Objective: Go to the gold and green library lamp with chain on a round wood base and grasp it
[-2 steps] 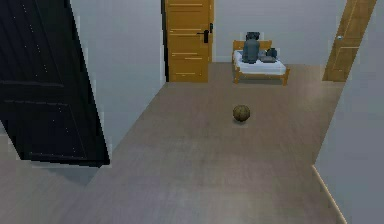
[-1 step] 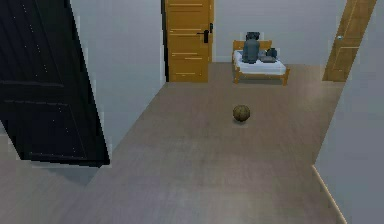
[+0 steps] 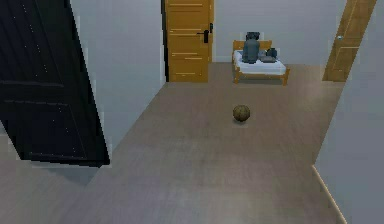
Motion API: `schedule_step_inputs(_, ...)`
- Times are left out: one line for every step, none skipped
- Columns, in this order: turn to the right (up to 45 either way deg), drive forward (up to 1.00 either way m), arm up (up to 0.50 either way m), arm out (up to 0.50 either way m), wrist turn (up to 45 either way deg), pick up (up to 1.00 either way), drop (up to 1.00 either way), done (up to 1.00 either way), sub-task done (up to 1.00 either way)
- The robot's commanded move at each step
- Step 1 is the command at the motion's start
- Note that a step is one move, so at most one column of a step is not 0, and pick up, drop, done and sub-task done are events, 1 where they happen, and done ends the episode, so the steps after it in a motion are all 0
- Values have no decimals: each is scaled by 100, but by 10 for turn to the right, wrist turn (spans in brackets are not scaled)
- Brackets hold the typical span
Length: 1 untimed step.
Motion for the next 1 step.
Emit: schedule_step_inputs(0,0,10,0,0,0,0,0,0)
